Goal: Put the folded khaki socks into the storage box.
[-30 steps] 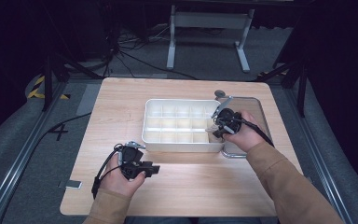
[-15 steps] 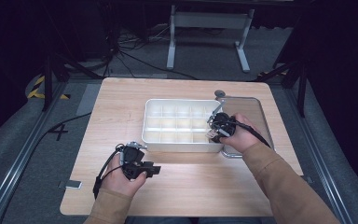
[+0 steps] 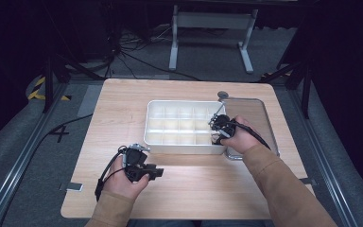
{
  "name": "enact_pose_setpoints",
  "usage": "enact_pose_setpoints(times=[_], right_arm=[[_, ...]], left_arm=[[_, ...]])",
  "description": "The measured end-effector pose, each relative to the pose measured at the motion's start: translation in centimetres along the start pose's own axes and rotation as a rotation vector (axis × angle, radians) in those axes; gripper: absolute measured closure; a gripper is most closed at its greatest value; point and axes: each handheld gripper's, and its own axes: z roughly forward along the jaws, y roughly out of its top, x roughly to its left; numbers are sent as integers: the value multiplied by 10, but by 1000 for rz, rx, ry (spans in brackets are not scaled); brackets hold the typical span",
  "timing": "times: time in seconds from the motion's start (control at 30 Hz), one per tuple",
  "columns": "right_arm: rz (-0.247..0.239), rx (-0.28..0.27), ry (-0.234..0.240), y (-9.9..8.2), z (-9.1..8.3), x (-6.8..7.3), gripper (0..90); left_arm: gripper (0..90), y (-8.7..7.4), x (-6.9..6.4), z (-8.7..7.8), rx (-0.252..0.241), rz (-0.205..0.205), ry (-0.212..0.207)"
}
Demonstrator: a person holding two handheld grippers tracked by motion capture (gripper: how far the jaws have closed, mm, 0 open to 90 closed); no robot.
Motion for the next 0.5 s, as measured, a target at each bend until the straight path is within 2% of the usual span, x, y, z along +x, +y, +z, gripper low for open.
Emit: enact_pose_setpoints(times=[0.27, 0.33, 0.4, 0.43, 0.5], right_arm=[[-38, -32, -22, -5, -8, 6, 682], [-36, -33, -41, -5, -13, 7, 648], [-20, -38, -25, -5, -17, 7, 589], [-13, -45, -13, -6, -19, 7, 594], [-16, -51, -20, -7, -26, 8, 591]], left_arm=[[609, 1, 1, 2, 5, -5, 2], [609, 1, 1, 4, 3, -10, 1], [609, 1, 1, 3, 10, -2, 0], [609, 1, 1, 3, 9, -1, -2], [608, 1, 1, 3, 8, 0, -1]])
